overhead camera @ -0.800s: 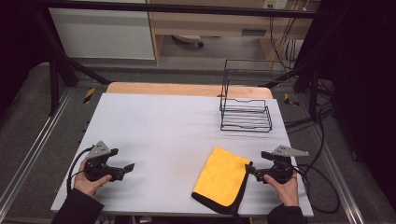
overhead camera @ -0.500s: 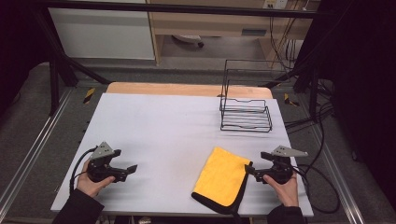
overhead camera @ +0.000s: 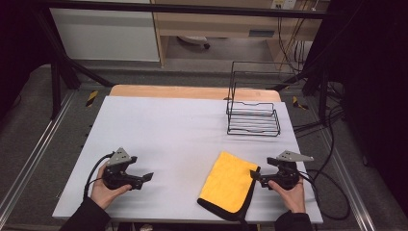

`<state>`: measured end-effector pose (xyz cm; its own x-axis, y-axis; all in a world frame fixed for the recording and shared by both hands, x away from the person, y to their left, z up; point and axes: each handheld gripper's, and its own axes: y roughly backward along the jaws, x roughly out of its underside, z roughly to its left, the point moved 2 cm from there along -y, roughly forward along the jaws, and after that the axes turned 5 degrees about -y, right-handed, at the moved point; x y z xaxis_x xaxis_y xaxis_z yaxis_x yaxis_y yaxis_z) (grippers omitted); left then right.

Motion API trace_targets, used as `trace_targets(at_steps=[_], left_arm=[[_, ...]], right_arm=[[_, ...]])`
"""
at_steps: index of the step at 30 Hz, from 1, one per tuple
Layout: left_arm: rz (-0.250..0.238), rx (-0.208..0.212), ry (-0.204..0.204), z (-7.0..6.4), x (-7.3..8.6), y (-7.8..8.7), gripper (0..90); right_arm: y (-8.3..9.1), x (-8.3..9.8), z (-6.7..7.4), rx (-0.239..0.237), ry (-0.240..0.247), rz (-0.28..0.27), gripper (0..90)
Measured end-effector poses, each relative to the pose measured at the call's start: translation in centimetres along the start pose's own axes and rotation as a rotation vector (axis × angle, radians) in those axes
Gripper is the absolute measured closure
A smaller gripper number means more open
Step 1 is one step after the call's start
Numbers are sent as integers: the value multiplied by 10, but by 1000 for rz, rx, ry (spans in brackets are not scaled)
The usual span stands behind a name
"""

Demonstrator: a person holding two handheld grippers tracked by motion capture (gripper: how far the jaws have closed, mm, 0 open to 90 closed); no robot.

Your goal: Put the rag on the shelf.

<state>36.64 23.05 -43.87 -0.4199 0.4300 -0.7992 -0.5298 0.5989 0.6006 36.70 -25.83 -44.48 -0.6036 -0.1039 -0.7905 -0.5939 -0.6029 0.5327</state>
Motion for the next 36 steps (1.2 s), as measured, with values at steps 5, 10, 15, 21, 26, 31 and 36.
trace_targets(at_steps=[5,10,15,21,26,31,36], left_arm=[[0,29,-9,-21,-14,-11,113],[20,64,-27,-46,-29,-25,153],[36,94,-40,-71,-44,-44,191],[73,138,-59,-102,-55,-70,327],[132,195,-82,-121,-49,-85,423],[152,222,-63,-129,-43,-90,517],[160,242,-29,-133,-41,-93,589]], right_arm=[[-4,0,1,20,-2,12,55],[-9,1,2,47,-24,37,92],[-13,2,3,68,-23,54,119],[-18,2,0,91,-44,78,254],[-25,3,-1,101,-52,103,346],[-30,6,-2,104,-40,147,433],[-31,7,0,96,-54,152,489]])
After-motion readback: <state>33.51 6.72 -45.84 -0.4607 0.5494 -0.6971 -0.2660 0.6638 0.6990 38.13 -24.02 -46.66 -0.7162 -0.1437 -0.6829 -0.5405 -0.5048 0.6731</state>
